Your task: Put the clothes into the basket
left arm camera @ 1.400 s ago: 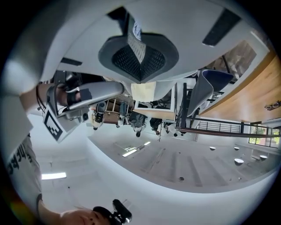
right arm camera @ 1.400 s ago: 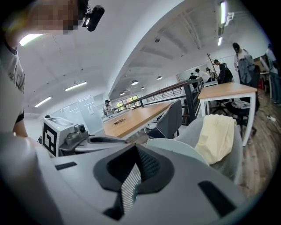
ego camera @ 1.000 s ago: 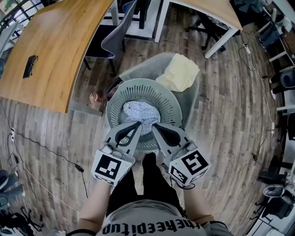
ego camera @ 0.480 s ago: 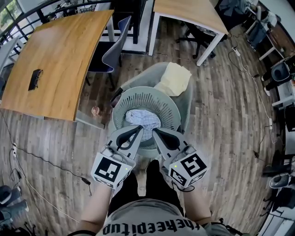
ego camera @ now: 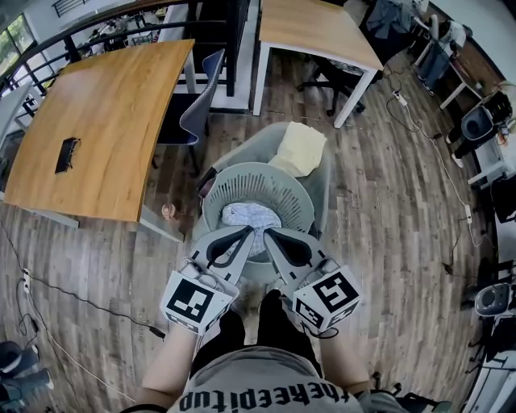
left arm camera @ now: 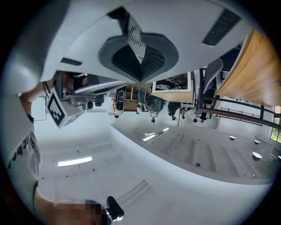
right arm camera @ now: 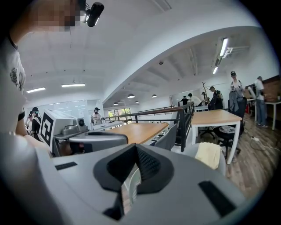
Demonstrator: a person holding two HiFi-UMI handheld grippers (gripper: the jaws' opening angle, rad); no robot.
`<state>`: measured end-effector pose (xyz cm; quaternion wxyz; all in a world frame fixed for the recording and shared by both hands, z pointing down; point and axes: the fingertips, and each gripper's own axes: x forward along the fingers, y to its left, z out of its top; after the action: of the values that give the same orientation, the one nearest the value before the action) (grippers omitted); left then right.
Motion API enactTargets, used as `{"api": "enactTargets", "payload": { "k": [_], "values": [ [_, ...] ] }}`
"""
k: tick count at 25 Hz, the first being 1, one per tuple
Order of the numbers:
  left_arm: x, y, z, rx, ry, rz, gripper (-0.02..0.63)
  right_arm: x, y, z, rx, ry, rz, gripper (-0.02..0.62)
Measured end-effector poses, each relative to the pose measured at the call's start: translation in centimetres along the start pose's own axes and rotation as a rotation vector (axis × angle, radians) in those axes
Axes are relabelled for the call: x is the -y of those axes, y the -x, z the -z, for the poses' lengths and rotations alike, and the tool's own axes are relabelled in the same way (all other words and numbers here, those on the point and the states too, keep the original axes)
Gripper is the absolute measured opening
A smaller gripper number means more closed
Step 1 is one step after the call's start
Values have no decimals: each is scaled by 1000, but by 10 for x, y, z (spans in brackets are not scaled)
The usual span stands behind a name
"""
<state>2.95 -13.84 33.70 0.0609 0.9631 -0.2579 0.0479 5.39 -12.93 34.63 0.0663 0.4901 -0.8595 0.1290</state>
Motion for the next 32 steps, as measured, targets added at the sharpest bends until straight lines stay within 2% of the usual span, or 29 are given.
{"api": "enactTargets", "payload": {
  "k": [13,32],
  "values": [
    [7,25,-27,54,-48,71,14,-28,11,-26,81,41,60,9],
    [7,50,-43,99,-63,107,14,-52,13,-43,119,71,98,9]
  ]
}}
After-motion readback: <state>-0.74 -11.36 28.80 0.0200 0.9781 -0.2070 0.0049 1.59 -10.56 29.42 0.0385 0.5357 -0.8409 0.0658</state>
